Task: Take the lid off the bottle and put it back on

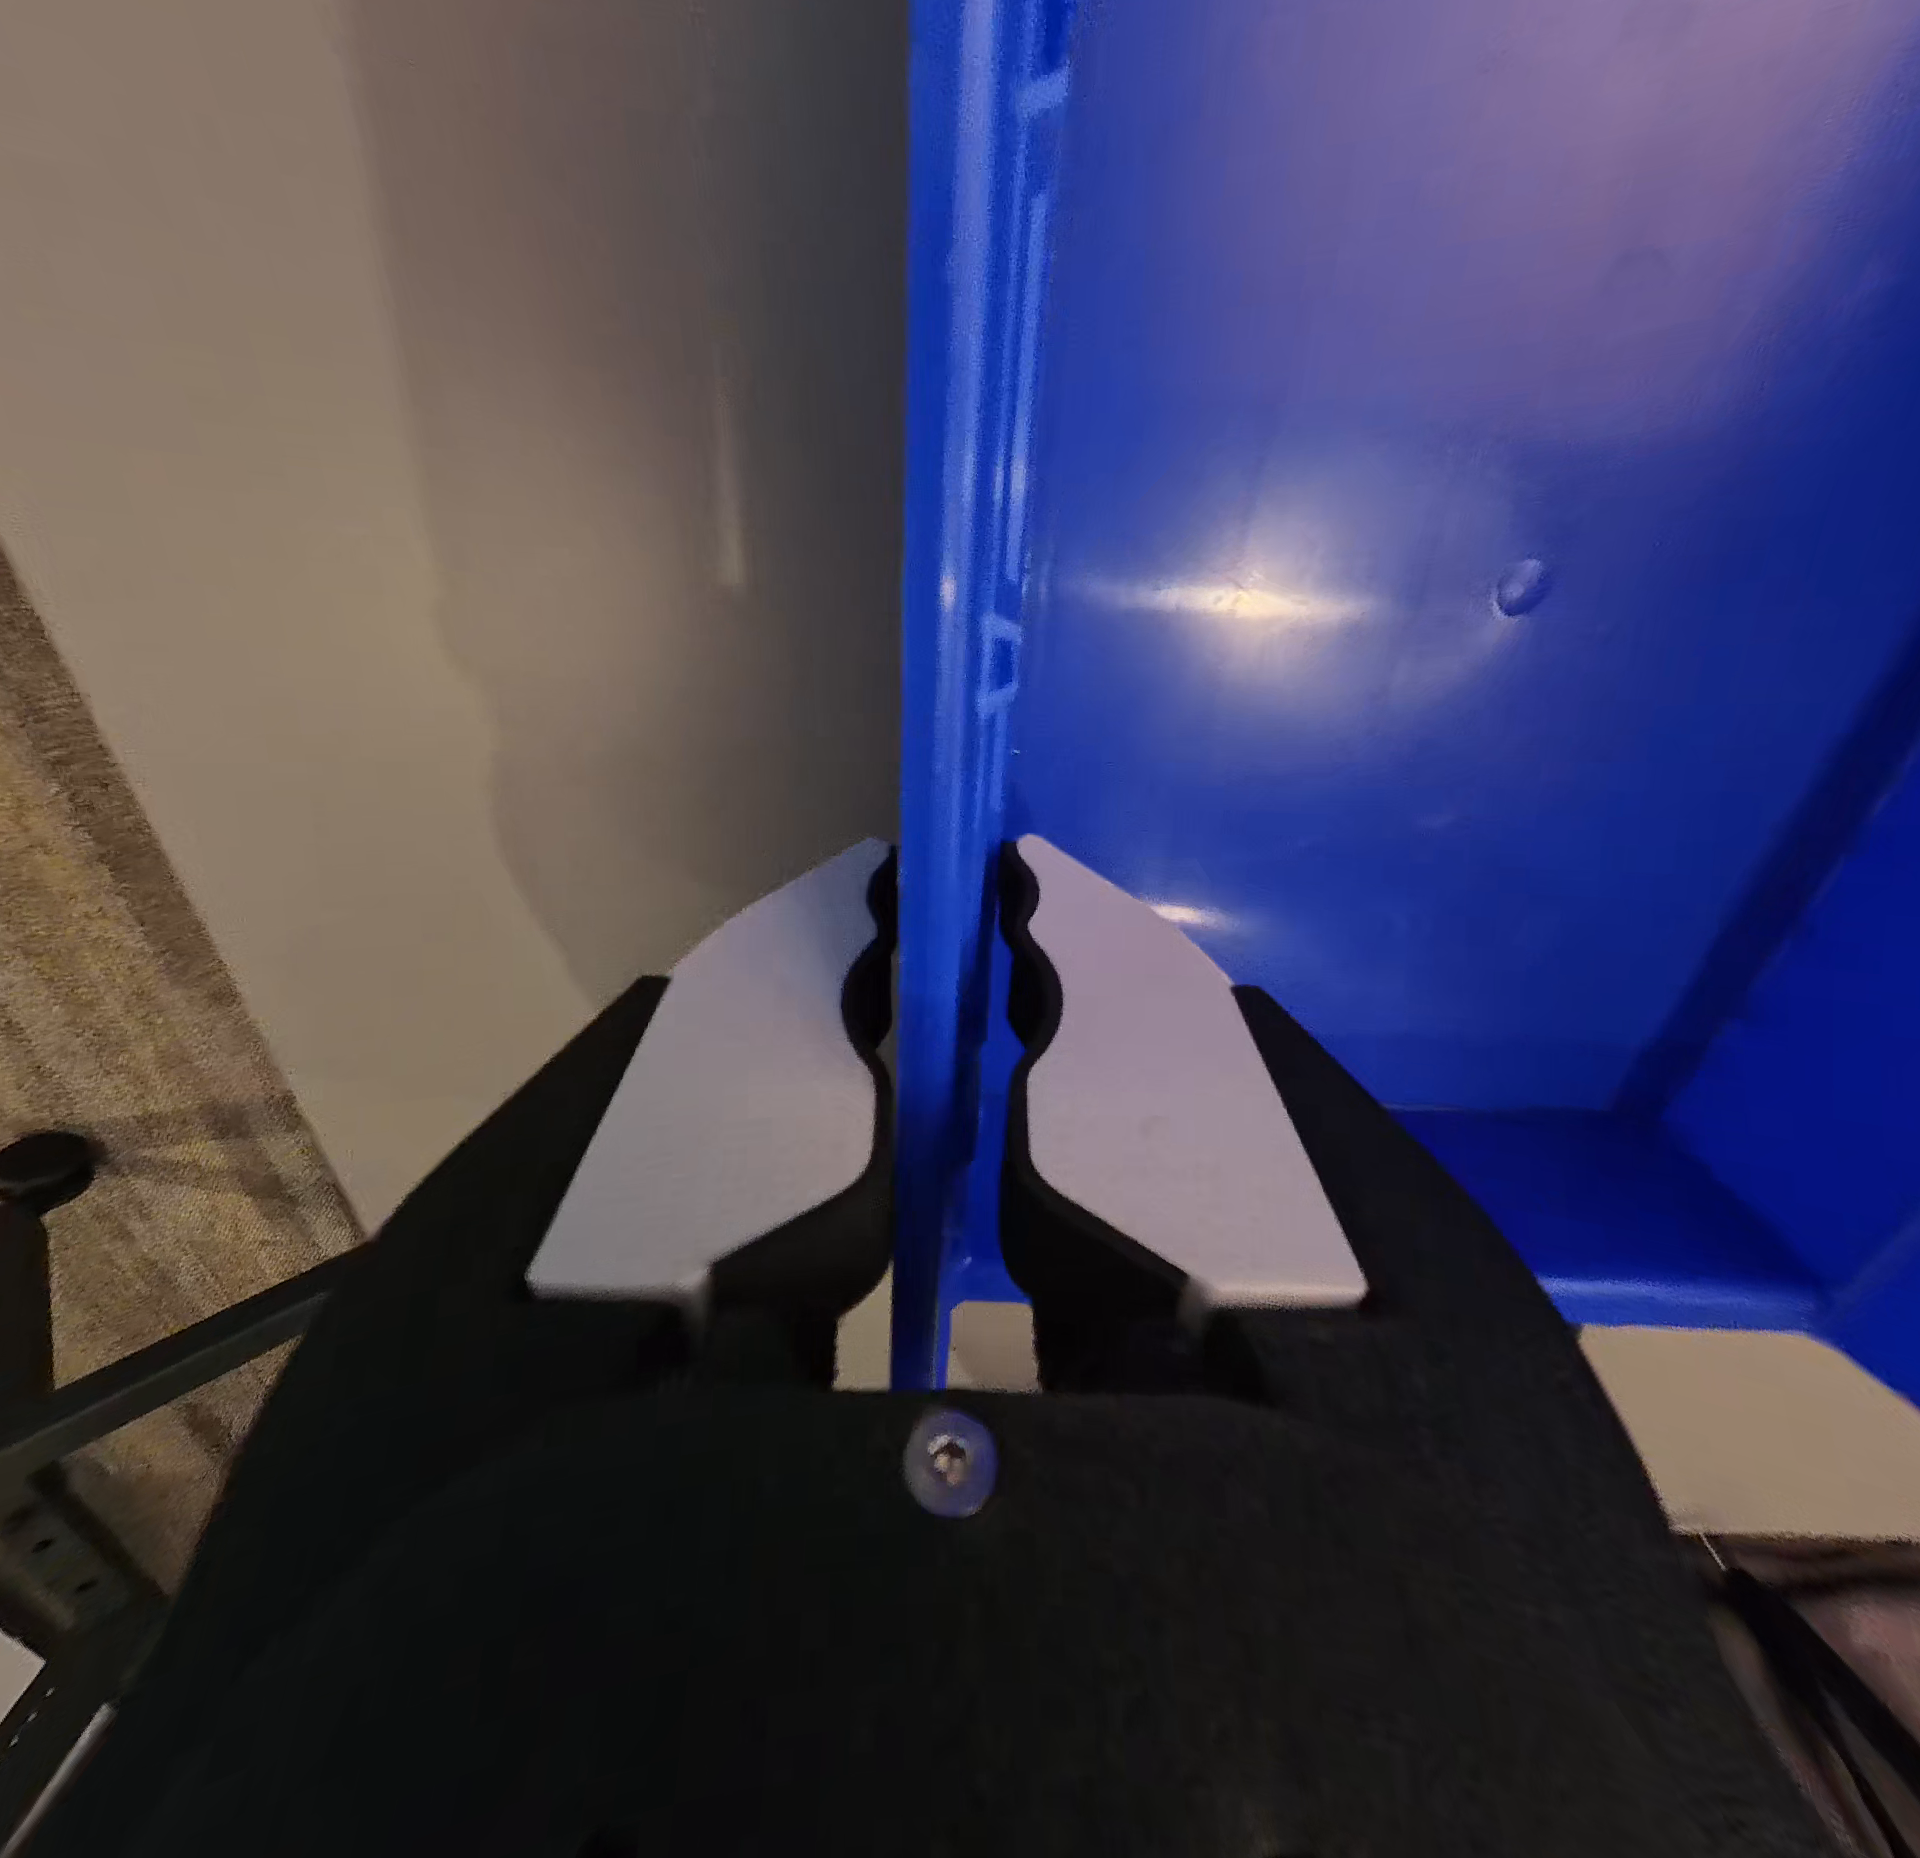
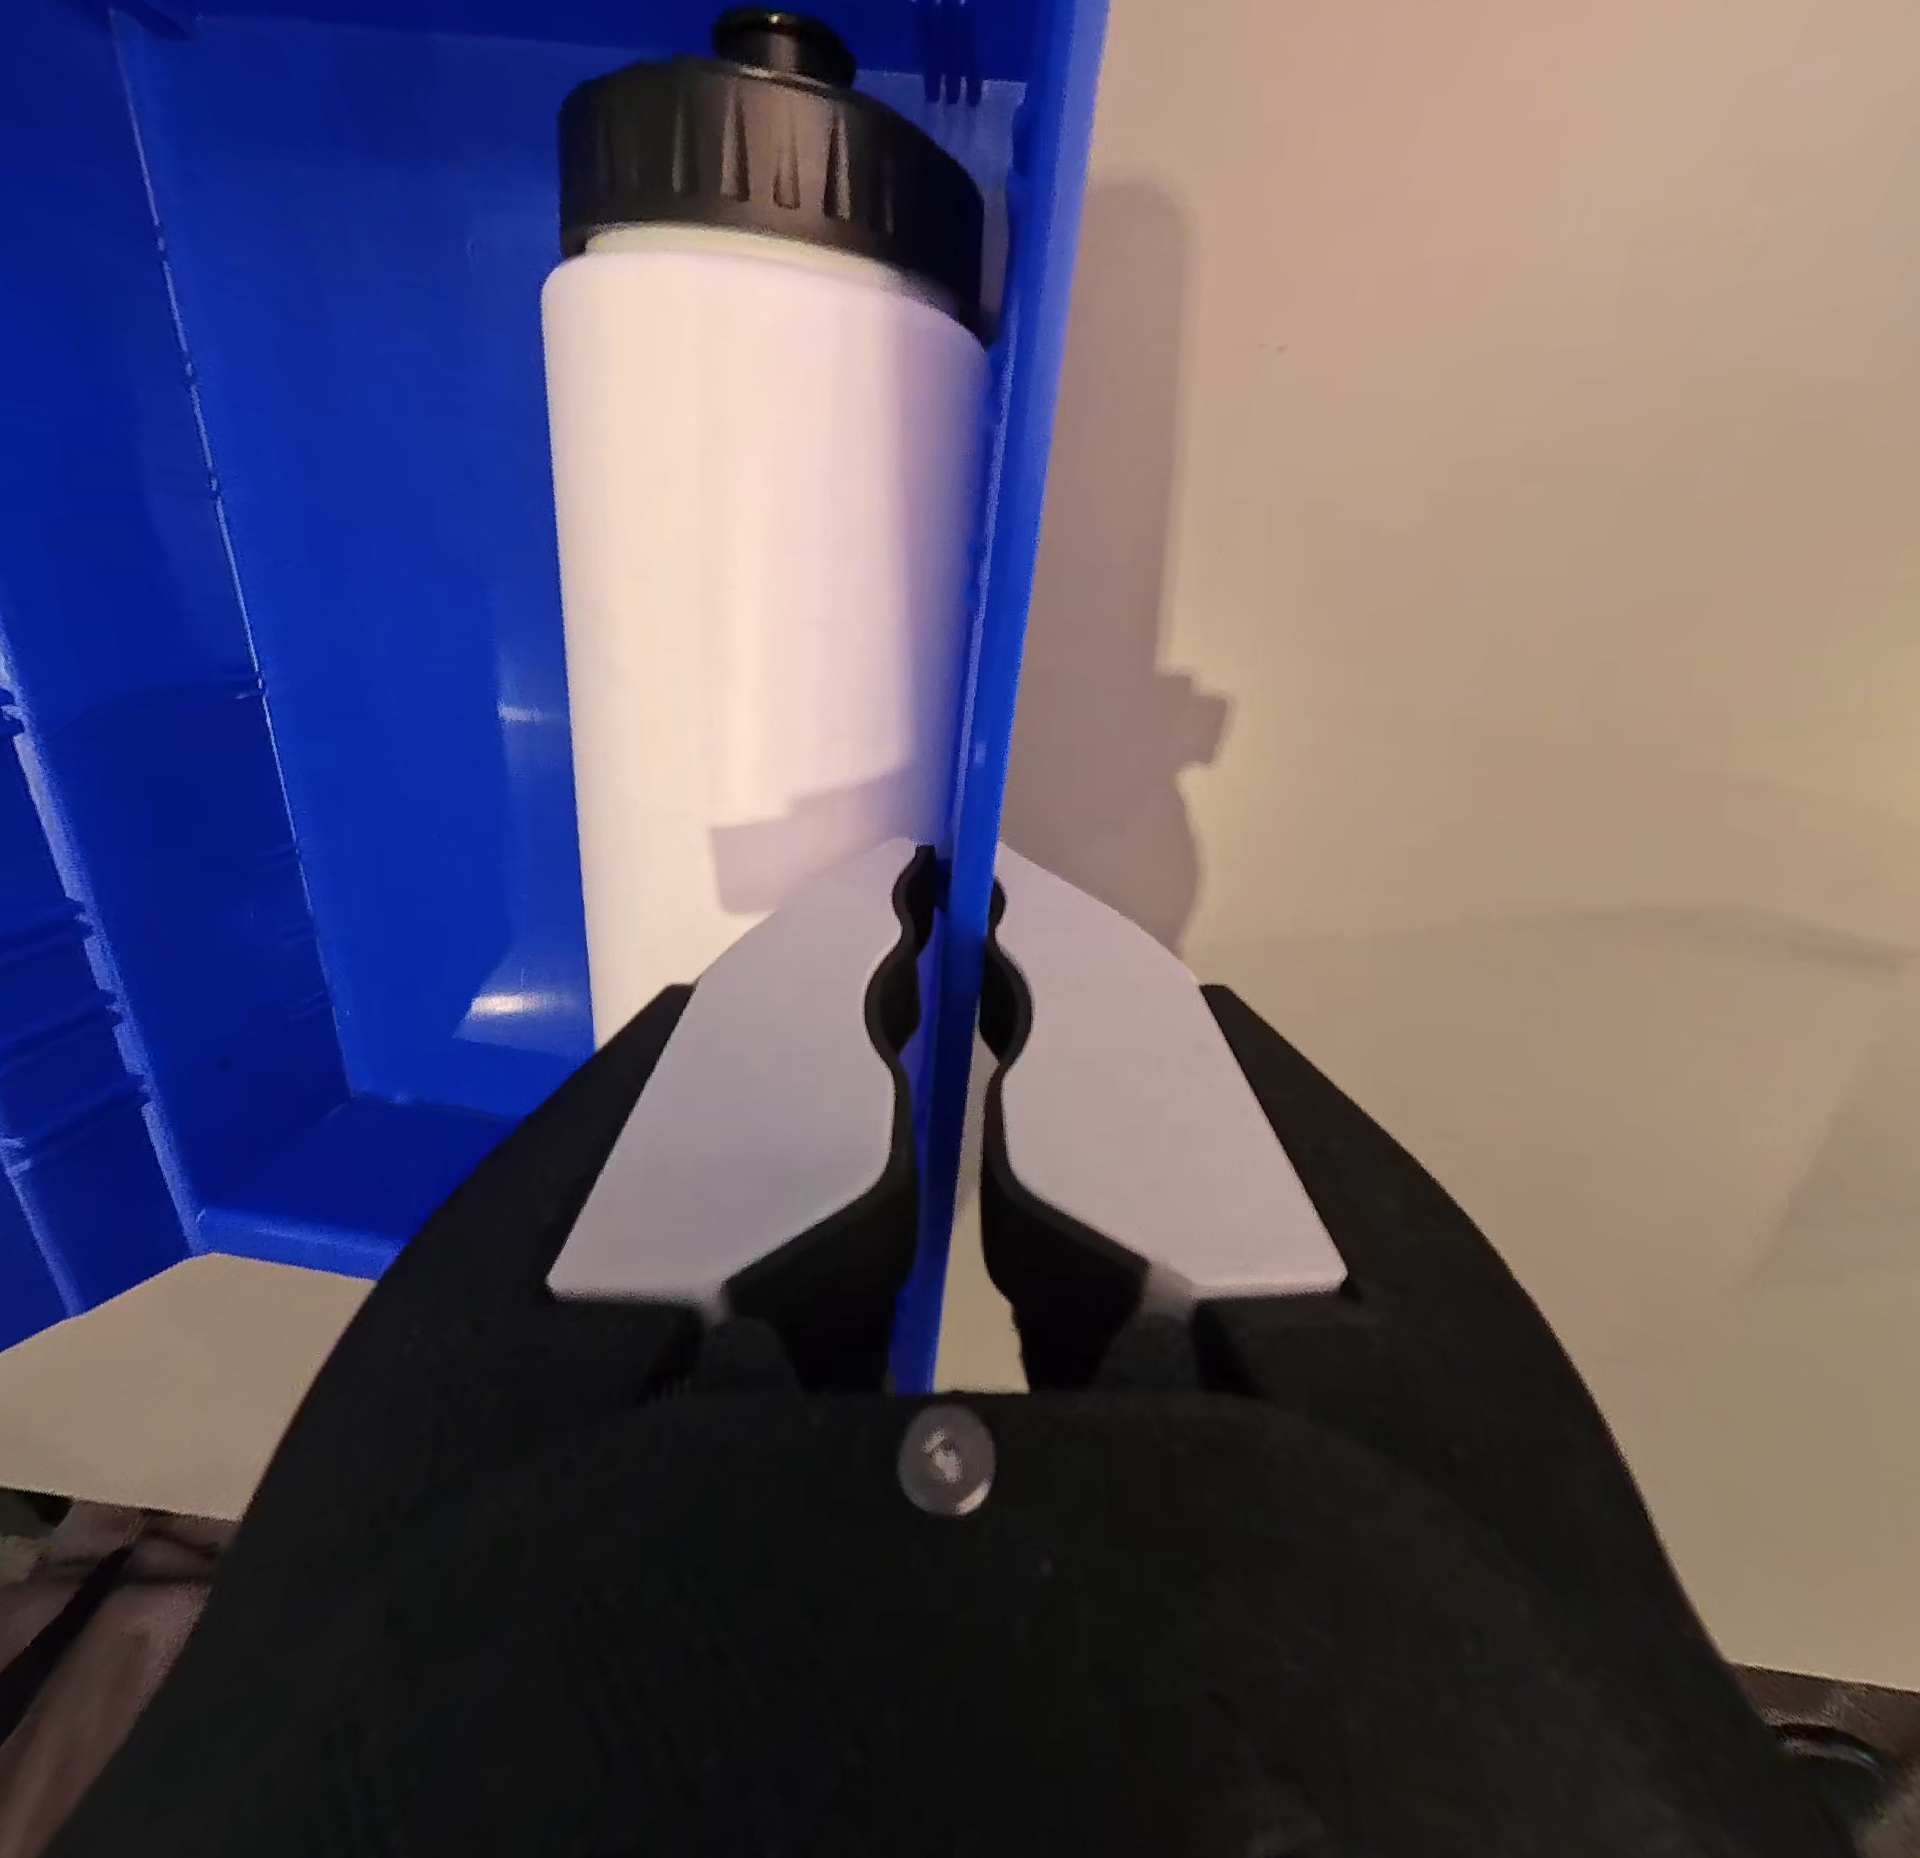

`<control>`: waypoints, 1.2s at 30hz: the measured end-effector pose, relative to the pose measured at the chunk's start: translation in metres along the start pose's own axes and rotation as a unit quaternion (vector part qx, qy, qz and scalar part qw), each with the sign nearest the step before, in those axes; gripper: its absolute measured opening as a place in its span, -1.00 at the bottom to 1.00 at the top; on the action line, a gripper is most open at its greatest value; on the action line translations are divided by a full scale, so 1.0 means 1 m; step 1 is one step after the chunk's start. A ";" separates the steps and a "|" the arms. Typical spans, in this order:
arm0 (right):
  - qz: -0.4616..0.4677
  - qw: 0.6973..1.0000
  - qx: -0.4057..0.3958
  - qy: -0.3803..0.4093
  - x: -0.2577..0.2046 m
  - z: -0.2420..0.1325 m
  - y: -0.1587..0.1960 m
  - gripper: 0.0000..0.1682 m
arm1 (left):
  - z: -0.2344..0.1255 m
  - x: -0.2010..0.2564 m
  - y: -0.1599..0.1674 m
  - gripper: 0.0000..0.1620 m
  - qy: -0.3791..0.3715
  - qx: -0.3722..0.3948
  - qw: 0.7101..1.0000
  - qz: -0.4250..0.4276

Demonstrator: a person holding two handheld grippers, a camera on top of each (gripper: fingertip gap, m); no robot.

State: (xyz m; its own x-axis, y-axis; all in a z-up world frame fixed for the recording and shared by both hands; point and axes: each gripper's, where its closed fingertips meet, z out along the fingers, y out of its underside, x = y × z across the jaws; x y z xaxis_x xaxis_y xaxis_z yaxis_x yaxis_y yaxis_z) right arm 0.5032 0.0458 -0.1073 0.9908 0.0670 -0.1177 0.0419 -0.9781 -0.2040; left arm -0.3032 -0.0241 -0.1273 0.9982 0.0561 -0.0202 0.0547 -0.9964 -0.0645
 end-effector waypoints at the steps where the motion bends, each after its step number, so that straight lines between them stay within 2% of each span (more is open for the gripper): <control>1: -0.001 1.000 -0.003 -0.001 -0.005 0.001 0.000 -0.90 | 0.000 0.006 0.001 -0.80 0.009 -0.004 1.000 0.005; 3: -0.006 1.000 -0.010 -0.004 -0.016 0.002 -0.001 -0.90 | 0.000 0.016 0.001 -0.80 0.013 -0.011 1.000 0.019; 8: -0.039 0.998 -0.039 -0.012 -0.054 0.005 0.003 -0.90 | -0.001 0.041 -0.006 -0.67 -0.038 -0.023 0.997 0.058; 15: -0.101 0.993 -0.066 -0.004 -0.115 0.011 0.010 -0.85 | -0.001 0.116 -0.010 -0.55 -0.042 -0.024 0.987 0.156; 19: -0.147 0.987 -0.054 0.023 -0.143 0.015 0.007 -0.78 | -0.001 0.149 -0.011 -0.36 -0.078 -0.015 0.977 0.200; 23: -0.188 0.981 -0.039 0.003 -0.174 0.019 0.006 -0.71 | -0.001 0.169 -0.009 -0.19 -0.111 -0.012 0.966 0.231; 30: -0.199 0.979 -0.043 0.020 -0.177 0.035 0.003 -0.57 | -0.006 0.192 0.003 -0.11 -0.078 -0.028 0.958 0.274; 32: -0.204 0.977 -0.058 0.029 -0.176 0.044 0.006 -0.52 | -0.020 0.187 -0.006 -0.02 -0.094 0.012 0.958 0.269; 34: -0.204 0.976 -0.066 0.039 -0.175 0.049 0.007 -0.50 | -0.043 0.185 -0.018 -0.04 -0.103 0.070 0.958 0.257; 36: -0.198 0.977 -0.065 0.040 -0.174 0.050 0.006 -0.50 | -0.067 0.172 -0.029 -0.04 -0.154 0.127 0.947 0.251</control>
State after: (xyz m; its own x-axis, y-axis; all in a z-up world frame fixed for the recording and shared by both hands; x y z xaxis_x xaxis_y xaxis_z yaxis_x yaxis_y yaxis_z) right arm 0.3248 0.0382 -0.1371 0.9002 0.4349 0.0229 0.4350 -0.8958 -0.0914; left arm -0.1319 0.0097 -0.0617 0.8409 -0.3652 -0.3994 -0.4706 -0.8579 -0.2063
